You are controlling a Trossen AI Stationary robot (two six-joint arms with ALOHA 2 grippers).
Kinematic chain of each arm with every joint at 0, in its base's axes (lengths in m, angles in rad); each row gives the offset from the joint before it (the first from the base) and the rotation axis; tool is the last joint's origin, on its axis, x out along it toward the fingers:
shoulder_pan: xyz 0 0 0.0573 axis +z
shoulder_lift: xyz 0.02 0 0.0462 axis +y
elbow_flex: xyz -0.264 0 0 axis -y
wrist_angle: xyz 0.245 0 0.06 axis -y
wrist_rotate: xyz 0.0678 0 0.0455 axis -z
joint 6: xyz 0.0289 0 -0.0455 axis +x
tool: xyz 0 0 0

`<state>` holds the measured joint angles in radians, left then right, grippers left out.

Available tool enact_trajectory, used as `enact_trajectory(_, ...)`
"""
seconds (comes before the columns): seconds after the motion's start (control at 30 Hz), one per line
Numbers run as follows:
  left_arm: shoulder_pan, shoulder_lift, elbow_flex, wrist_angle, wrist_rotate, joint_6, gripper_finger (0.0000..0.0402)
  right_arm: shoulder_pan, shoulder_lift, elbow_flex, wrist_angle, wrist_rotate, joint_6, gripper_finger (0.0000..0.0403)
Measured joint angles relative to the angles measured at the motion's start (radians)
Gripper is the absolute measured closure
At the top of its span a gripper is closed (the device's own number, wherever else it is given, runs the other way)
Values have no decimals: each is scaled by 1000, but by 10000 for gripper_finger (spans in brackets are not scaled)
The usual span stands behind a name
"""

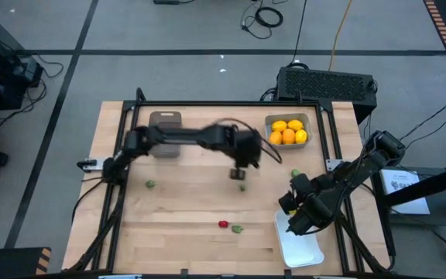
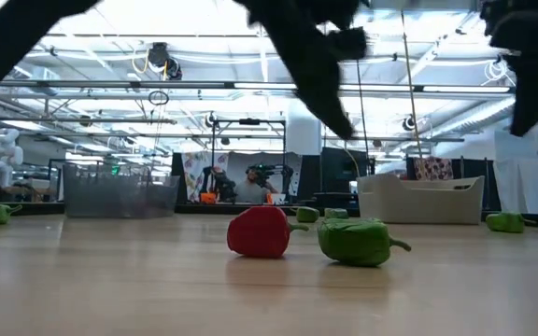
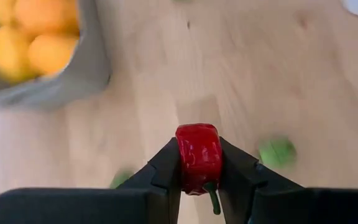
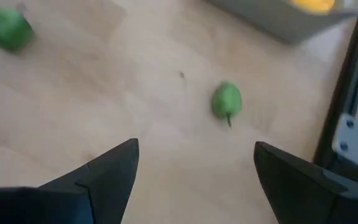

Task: Sort produce into baskets
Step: Put the top red chili pepper into the black bin

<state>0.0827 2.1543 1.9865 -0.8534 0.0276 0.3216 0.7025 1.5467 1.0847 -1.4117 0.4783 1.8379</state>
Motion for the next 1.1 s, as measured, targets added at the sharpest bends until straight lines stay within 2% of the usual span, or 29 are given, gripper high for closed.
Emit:
enact_trajectory(0.1, 36, -119, -9, -160, 28, 1, 317, 0, 0, 0, 11, 80, 1, 94)
enact_trajectory(0.2, 77, -243, -90, -227, 29, -15, 316, 0, 0, 0, 35, 189, -8, 94)
enact_trajectory(0.37, 174, -500, -348, -182, 28, -82, 316, 0, 0, 0, 143, 374, -113, 94)
enact_trajectory(0.47, 234, -646, -534, -151, 13, -138, 316, -4, 0, 0, 209, 414, -218, 94)
enact_trajectory(0.53, 273, -737, -642, -147, -48, -175, 316, -9, 0, 0, 234, 415, -267, 94)
enact_trajectory(0.63, 328, -855, -774, -141, -199, -236, 316, -17, 0, 0, 244, 415, -307, 94)
enact_trajectory(0.7, 362, -903, -845, -145, -252, -262, 316, -23, 0, 0, 245, 416, -321, 94)
enact_trajectory(0.8, 417, -948, -914, -140, -268, -288, 316, -33, 0, 0, 249, 416, -342, 94)
enact_trajectory(1.1, 532, -925, -1022, -140, -325, -238, 313, -66, 0, 0, 258, 411, -389, 94)
